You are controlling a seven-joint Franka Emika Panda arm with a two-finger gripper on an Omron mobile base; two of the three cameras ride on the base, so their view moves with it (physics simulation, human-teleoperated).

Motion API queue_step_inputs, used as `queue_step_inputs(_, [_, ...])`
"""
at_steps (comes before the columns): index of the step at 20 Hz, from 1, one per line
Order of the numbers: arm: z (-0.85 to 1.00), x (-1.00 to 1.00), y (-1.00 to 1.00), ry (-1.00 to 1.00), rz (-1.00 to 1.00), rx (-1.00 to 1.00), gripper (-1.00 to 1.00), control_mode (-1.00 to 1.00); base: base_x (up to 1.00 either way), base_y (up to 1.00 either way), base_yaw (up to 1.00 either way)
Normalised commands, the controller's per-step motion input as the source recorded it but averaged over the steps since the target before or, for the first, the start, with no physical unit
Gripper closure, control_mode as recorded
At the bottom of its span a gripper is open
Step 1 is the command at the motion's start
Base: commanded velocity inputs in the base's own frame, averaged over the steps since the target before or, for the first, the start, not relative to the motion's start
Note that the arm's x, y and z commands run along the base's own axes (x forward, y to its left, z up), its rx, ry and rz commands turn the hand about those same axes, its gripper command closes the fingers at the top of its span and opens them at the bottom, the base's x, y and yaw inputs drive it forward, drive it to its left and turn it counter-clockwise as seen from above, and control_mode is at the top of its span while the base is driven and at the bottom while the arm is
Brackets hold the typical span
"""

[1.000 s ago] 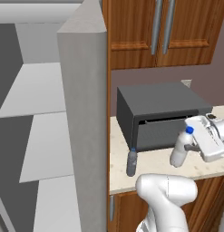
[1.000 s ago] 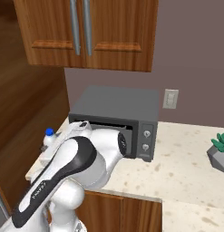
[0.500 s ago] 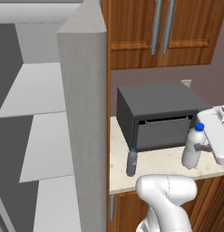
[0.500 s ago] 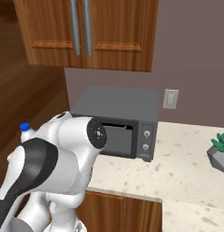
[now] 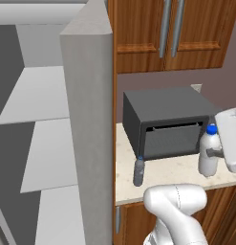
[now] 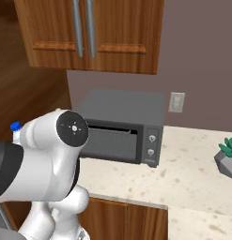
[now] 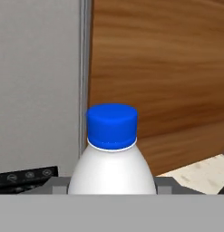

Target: Take the bottled waters from the counter and place them in the freezer to freeze. Close the freezer door after placing the bottles.

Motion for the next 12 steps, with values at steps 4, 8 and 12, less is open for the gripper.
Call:
queue_step_inputs(4, [0.0, -0.09, -0.04, 0.01, -0.12, 0.12, 1.0, -1.0, 0.0, 0.0, 0.0])
queue_step_inputs(8, [0.0, -0.01, -0.2, 0.0, -0.02, 0.11, 1.0, -1.0, 0.0, 0.0, 0.0])
queue_step_inputs(12, [0.0, 0.0, -0.01, 0.0, 0.0, 0.01, 1.0, -1.0, 0.0, 0.0, 0.0])
